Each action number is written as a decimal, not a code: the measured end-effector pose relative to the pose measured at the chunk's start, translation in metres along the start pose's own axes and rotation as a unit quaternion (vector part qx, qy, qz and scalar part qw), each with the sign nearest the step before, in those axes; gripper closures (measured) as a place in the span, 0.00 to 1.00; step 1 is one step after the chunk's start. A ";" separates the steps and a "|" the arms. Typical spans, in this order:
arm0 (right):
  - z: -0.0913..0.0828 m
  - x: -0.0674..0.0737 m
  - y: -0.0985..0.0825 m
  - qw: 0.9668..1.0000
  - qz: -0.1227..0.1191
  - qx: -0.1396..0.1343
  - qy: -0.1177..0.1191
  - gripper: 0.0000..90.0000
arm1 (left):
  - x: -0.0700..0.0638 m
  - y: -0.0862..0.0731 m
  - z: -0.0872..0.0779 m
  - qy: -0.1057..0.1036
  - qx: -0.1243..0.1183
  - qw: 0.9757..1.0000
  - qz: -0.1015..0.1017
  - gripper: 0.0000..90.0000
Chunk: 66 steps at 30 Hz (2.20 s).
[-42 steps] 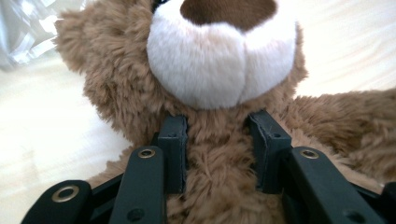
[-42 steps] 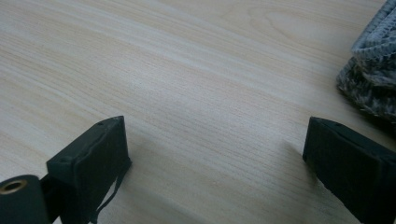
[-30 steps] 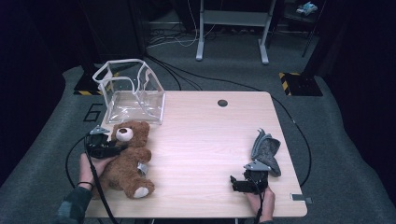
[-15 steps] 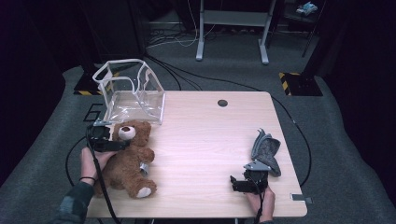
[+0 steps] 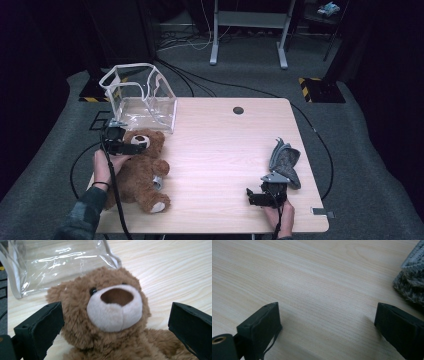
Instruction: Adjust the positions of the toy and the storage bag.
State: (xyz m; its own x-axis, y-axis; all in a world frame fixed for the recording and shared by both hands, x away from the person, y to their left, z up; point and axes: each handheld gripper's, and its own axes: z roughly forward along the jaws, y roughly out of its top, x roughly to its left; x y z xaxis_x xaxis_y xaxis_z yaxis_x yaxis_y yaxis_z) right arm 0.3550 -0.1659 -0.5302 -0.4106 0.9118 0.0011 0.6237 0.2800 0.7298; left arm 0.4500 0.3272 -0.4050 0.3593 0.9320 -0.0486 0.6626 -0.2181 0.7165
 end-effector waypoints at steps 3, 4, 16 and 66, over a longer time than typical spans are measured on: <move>0.000 0.000 0.000 1.000 -0.001 0.001 0.001 0.06 | -0.002 0.008 -0.003 0.000 0.000 1.000 0.008 0.00; 0.000 0.000 0.000 1.000 0.000 0.000 0.000 0.06 | -0.003 0.010 -0.004 0.001 -0.004 1.000 0.007 0.00; 0.000 0.000 0.000 1.000 -0.003 0.001 0.004 0.06 | 0.000 0.052 -0.002 0.007 -0.023 1.000 0.004 0.00; 0.005 0.005 0.005 0.999 -0.034 0.008 0.031 0.02 | 0.016 0.111 0.086 0.029 -0.023 0.999 -0.003 0.83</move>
State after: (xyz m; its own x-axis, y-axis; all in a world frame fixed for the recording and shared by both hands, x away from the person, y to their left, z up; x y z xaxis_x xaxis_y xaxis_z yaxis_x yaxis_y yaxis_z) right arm 0.3595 -0.1588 -0.5305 -0.4915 0.8708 -0.0052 0.6037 0.3451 0.7186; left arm 0.5857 0.2926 -0.3860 0.3162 0.9486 -0.0127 0.6323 -0.2008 0.7483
